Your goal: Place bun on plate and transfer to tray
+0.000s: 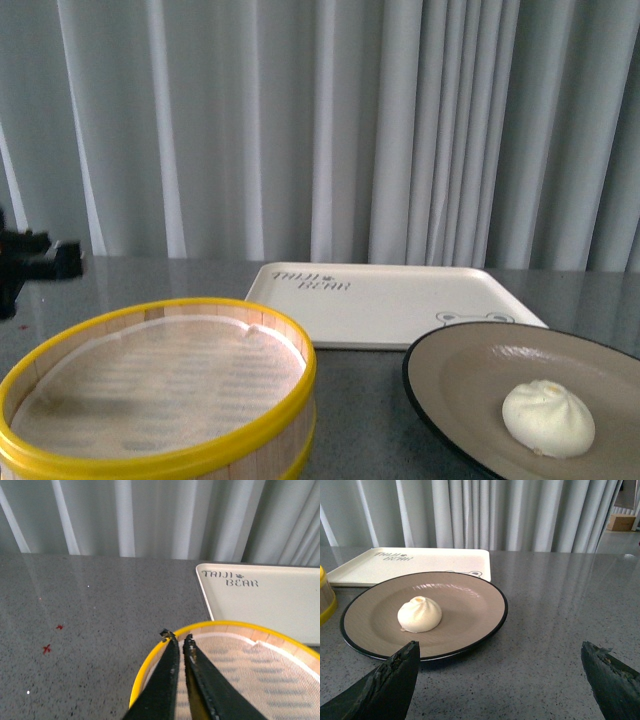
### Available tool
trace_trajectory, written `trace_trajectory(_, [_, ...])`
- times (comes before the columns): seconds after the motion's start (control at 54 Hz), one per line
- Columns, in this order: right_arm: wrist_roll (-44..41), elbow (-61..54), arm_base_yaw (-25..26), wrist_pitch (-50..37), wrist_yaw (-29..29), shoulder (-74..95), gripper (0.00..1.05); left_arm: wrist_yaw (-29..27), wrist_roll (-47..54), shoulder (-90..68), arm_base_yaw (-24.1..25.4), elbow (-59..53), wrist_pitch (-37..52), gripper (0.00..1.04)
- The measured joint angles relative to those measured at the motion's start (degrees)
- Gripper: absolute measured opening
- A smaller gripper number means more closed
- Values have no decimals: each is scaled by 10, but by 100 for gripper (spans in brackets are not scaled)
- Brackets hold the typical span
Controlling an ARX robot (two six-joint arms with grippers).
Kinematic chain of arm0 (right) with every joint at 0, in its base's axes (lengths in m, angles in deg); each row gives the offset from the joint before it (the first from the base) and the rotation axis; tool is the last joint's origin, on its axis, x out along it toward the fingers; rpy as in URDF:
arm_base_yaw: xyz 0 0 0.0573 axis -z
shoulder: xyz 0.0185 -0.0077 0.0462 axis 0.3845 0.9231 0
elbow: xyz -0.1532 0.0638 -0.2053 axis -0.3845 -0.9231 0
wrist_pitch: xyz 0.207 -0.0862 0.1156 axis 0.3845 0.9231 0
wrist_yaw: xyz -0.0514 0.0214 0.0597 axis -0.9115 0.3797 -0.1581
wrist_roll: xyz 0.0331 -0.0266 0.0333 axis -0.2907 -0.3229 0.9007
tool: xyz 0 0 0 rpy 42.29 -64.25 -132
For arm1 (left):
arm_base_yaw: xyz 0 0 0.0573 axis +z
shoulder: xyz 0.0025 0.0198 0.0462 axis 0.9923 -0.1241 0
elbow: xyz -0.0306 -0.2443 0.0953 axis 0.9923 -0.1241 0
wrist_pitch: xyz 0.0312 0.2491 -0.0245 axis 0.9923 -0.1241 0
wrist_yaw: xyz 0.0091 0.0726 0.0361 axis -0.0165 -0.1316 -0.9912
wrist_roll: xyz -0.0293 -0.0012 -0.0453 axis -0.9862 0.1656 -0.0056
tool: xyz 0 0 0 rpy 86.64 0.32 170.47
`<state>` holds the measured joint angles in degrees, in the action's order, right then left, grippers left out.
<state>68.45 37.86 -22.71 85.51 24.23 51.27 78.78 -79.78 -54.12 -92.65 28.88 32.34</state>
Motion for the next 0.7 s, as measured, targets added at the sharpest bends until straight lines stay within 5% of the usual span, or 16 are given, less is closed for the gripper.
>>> trace_trajectory(0.704, [0,0,0,0,0,0,96,84,3,242,96,-234,-7,4])
